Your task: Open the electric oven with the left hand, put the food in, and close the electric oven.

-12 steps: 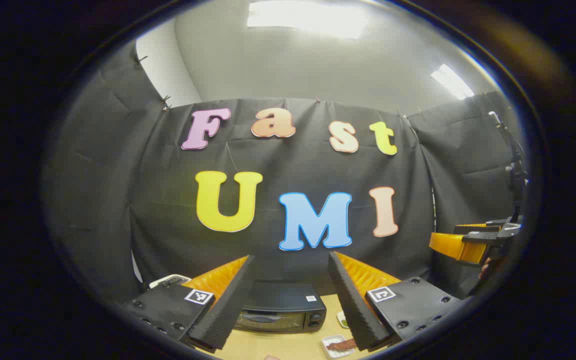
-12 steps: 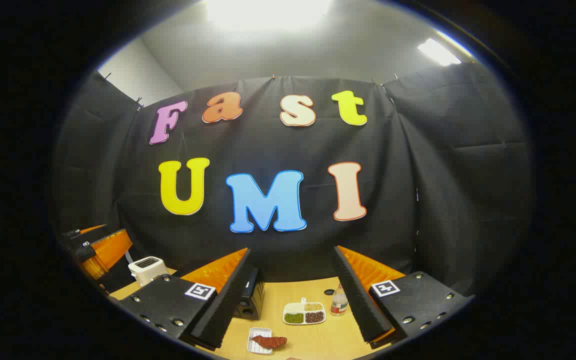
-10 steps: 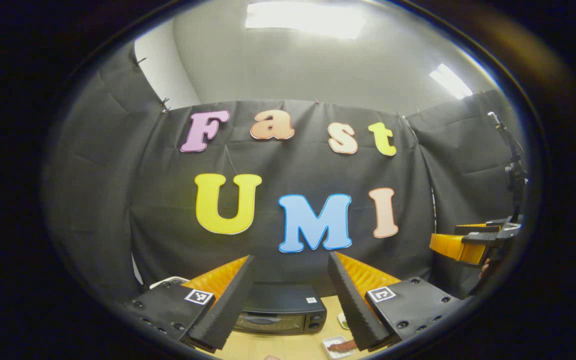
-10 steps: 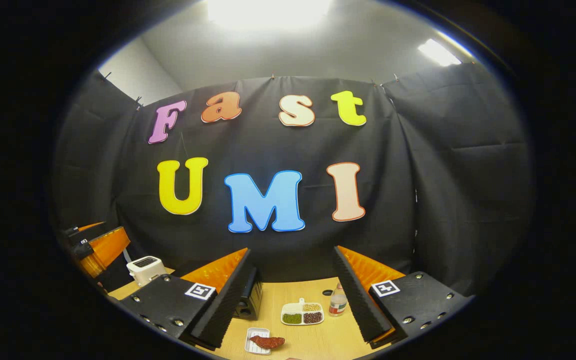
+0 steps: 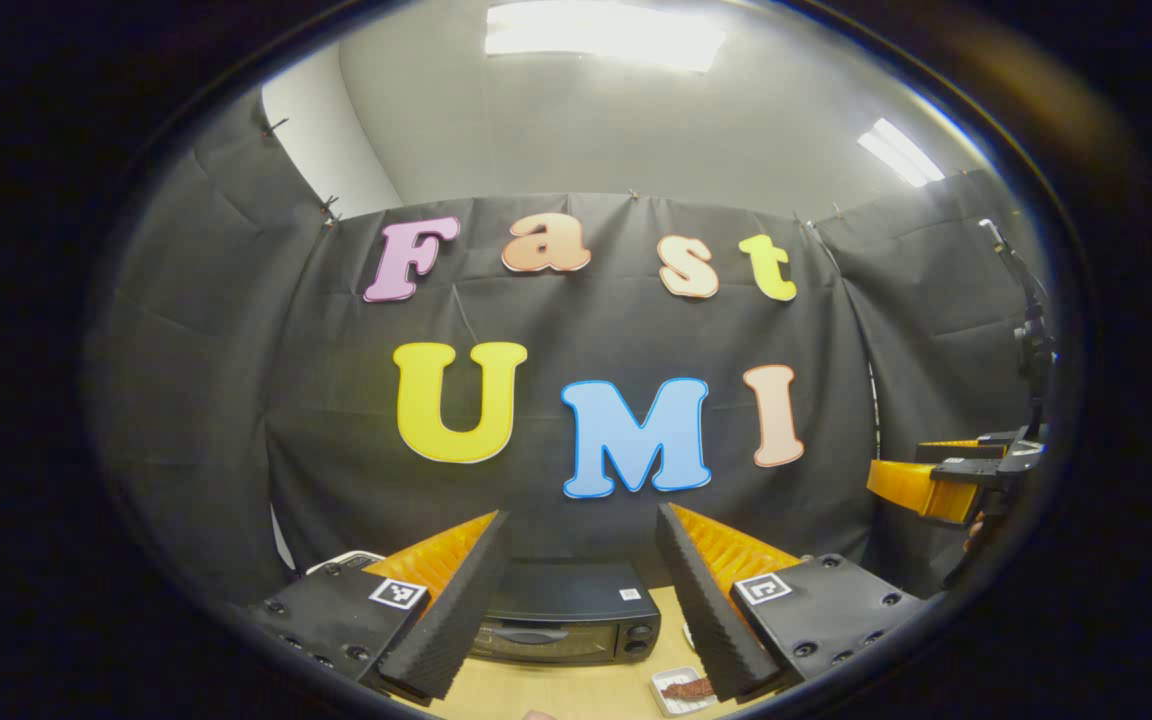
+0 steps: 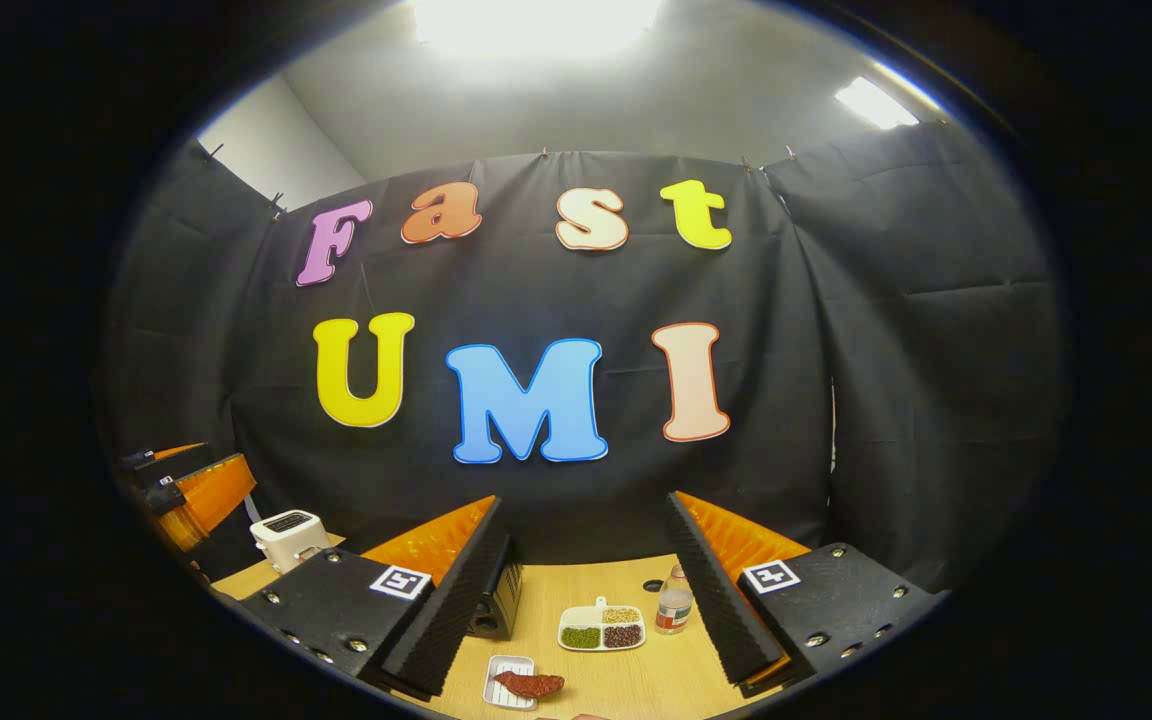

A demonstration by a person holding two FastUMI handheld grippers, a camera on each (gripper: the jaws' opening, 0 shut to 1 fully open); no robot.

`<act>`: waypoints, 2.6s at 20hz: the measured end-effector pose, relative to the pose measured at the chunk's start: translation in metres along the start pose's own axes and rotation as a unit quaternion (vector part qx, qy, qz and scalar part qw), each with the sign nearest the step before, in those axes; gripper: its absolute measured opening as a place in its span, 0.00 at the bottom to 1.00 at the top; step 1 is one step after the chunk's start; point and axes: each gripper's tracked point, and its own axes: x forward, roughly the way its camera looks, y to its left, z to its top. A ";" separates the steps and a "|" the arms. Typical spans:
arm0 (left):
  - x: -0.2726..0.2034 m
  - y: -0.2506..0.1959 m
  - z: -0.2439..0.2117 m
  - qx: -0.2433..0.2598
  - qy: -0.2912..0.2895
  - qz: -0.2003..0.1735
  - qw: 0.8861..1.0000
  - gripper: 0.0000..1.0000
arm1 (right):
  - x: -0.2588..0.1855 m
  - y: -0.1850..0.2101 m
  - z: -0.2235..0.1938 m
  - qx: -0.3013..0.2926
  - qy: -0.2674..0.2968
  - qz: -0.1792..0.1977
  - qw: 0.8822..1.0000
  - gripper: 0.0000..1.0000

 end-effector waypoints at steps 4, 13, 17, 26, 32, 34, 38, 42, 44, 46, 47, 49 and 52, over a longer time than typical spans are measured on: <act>0.004 0.000 -0.009 -0.002 0.011 -0.004 1.000 0.96 | 0.001 0.002 -0.001 0.000 0.000 0.003 1.000 0.98; 0.024 0.007 -0.039 -0.004 0.040 -0.008 0.999 0.99 | 0.014 0.008 -0.013 -0.010 0.011 0.011 1.000 0.98; 0.034 0.014 -0.081 -0.015 0.097 -0.005 0.995 0.98 | 0.024 0.008 -0.024 -0.007 0.021 0.013 1.000 0.98; 0.088 0.040 -0.182 -0.018 0.174 -0.006 0.985 0.99 | 0.041 -0.003 -0.057 -0.007 0.057 -0.005 0.998 0.98; 0.137 0.057 -0.248 -0.019 0.226 0.001 0.974 0.99 | 0.054 -0.005 -0.071 -0.014 0.073 -0.014 0.997 0.98; 0.149 0.064 -0.271 -0.015 0.240 0.008 0.971 0.96 | 0.057 -0.003 -0.074 -0.016 0.078 -0.014 0.997 0.98; 0.172 0.066 -0.312 -0.001 0.267 0.000 0.964 0.99 | 0.062 -0.001 -0.078 -0.023 0.084 -0.017 0.996 0.98; 0.177 0.075 -0.352 -0.009 0.304 0.011 0.953 0.99 | 0.062 -0.004 -0.078 -0.025 0.088 -0.026 0.995 0.98; 0.180 0.076 -0.358 -0.005 0.307 0.010 0.952 0.97 | 0.062 -0.007 -0.077 -0.025 0.089 -0.031 0.995 0.98; 0.184 0.078 -0.361 0.008 0.303 0.007 0.953 0.99 | 0.063 -0.008 -0.078 -0.027 0.093 -0.035 0.995 0.98; 0.186 0.077 -0.364 0.008 0.305 0.005 0.952 0.99 | 0.063 -0.008 -0.078 -0.027 0.094 -0.036 0.995 0.98; 0.187 0.077 -0.365 0.005 0.305 0.009 0.952 1.00 | 0.064 -0.005 -0.076 -0.022 0.094 -0.035 0.995 0.98; 0.186 0.078 -0.366 0.012 0.304 0.004 0.953 0.97 | 0.065 0.001 -0.075 -0.024 0.094 -0.031 0.995 0.98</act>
